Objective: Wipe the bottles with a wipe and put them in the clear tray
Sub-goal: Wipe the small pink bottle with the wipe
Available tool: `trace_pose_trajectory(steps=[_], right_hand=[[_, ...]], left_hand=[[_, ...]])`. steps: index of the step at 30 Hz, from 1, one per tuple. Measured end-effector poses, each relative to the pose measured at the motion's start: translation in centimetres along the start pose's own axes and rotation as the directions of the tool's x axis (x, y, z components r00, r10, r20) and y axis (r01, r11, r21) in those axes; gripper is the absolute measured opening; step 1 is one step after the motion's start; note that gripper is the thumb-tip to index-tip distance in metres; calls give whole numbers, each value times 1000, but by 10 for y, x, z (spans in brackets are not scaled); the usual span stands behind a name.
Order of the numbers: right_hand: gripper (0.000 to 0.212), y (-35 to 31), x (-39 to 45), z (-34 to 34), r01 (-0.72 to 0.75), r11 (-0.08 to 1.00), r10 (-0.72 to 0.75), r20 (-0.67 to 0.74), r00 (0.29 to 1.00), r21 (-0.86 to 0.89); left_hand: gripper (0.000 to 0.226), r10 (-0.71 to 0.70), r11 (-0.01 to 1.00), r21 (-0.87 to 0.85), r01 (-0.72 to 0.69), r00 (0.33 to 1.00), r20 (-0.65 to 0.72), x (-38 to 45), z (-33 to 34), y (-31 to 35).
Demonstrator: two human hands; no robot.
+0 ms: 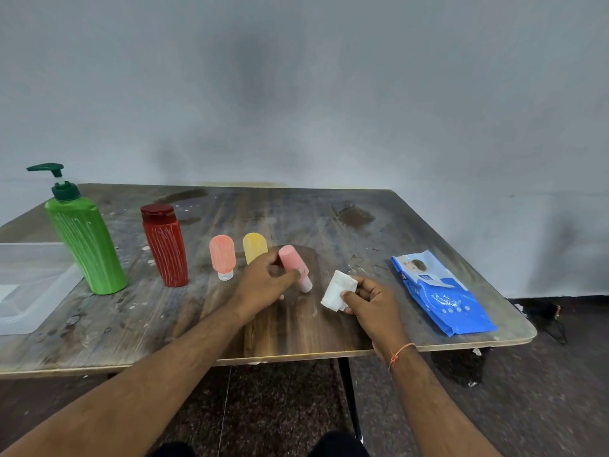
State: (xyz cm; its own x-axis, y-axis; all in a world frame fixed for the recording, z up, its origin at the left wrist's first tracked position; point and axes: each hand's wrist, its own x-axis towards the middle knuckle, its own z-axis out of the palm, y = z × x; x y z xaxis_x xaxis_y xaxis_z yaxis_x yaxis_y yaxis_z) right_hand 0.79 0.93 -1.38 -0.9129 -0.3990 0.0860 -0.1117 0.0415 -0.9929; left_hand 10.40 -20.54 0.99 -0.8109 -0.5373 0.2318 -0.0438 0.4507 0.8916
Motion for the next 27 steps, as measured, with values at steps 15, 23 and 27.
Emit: trace_pose_trajectory(steps=[15, 23, 27], right_hand=[[31, -5, -11, 41, 460, 714, -420, 203, 885, -527], [33, 9, -12, 48, 674, 419, -552, 418, 721, -608], [37, 6, -12, 50, 656, 405, -537, 415, 735, -637]], left_hand=[[34, 57, 973, 220, -69, 996, 63, -36, -47, -46], [44, 81, 973, 215, -89, 996, 43, -35, -47, -49], [46, 127, 970, 204, -136, 990, 57, -37, -48, -48]])
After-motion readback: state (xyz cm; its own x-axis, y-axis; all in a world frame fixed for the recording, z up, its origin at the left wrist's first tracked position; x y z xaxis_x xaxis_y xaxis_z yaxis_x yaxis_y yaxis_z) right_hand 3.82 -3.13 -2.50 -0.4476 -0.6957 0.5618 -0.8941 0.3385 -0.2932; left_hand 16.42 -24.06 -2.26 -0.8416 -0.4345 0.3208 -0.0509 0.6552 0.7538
